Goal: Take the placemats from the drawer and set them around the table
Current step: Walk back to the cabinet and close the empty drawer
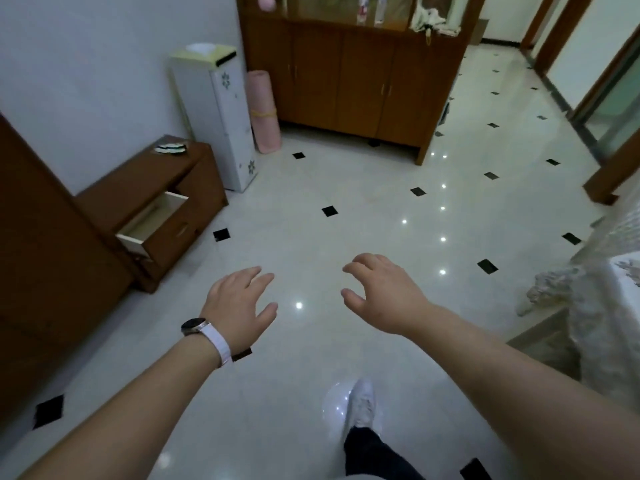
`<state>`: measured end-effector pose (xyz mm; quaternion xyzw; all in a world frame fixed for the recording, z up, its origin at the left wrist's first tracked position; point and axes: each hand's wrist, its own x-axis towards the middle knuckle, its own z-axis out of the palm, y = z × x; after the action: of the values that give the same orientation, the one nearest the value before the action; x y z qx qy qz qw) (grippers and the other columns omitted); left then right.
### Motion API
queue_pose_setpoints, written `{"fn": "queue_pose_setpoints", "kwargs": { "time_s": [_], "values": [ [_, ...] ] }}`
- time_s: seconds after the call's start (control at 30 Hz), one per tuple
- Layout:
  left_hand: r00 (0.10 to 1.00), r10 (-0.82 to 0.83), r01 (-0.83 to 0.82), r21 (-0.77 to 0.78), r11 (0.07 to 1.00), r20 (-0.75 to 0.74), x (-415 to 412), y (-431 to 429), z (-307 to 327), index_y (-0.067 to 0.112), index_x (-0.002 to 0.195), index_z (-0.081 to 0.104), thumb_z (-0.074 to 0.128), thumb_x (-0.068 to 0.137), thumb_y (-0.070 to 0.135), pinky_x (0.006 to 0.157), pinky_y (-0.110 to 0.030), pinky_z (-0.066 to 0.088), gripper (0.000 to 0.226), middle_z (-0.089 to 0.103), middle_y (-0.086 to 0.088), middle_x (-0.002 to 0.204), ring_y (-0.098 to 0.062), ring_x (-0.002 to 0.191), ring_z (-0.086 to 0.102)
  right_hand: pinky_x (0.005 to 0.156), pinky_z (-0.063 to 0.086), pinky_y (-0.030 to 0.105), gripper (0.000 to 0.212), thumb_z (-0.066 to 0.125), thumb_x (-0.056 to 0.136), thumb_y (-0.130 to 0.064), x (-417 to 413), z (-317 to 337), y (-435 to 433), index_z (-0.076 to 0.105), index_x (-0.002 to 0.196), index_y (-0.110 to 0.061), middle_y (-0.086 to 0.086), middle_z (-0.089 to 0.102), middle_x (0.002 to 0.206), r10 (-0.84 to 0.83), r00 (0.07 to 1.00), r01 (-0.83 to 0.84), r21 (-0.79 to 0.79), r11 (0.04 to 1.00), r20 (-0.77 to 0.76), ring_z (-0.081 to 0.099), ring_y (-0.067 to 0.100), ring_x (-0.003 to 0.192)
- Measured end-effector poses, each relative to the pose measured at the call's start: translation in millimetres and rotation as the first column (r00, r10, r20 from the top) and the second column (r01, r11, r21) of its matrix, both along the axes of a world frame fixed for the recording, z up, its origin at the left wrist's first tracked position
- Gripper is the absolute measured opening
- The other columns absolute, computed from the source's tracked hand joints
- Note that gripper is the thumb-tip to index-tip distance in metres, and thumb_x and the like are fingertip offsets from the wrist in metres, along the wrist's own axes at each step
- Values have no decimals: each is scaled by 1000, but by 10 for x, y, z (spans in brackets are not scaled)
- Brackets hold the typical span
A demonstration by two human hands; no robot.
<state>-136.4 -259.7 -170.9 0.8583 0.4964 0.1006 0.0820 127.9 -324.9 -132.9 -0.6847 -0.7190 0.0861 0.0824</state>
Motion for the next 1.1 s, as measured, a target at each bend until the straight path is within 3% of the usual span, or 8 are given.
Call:
{"fn": "queue_pose_setpoints", "kwargs": {
  "time_s": [0.4,0.57,0.8,1.0,1.1],
  "values": [
    [958,239,-250,-53,967,-155,285,1699,-126,23,139,49,54,89,46,105,-41,36,55,48,-5,144,-26,129,45,102,37,35,48,49,94,-44,459,-274,2403,51,137,-21,-1,49,139,249,966,-251,-32,967,-69,42,21,128],
    [944,287,-291,-1,957,-166,388,2270,-74,18,133,56,52,85,43,99,-46,43,54,57,-8,134,-29,120,53,101,38,37,50,48,94,-44,594,-289,3320,50,137,-19,1,50,139,353,935,-354,-38,934,-44,43,22,127],
    [884,430,-435,14,900,-183,-108,2733,-112,15,128,59,65,83,36,96,-47,44,50,59,-11,131,-31,116,56,103,39,38,51,46,94,-47,-65,-339,4223,48,139,-22,0,49,140,528,846,-532,-56,845,-72,44,21,126],
    [854,493,-504,-26,864,-163,-772,3267,-409,16,130,58,53,83,43,98,-47,42,54,57,-12,133,-33,119,53,101,40,38,51,48,94,-46,-800,-541,4927,50,138,-20,0,51,137,601,798,-601,-108,792,-36,45,22,125],
    [865,489,-498,-71,865,-111,-1109,3665,-601,14,129,59,61,84,37,97,-47,42,51,58,-14,132,-33,119,54,101,40,39,50,47,94,-47,-1162,-599,5280,50,137,-21,0,51,136,601,799,-595,-143,791,-3,45,22,124]
  ]
}}
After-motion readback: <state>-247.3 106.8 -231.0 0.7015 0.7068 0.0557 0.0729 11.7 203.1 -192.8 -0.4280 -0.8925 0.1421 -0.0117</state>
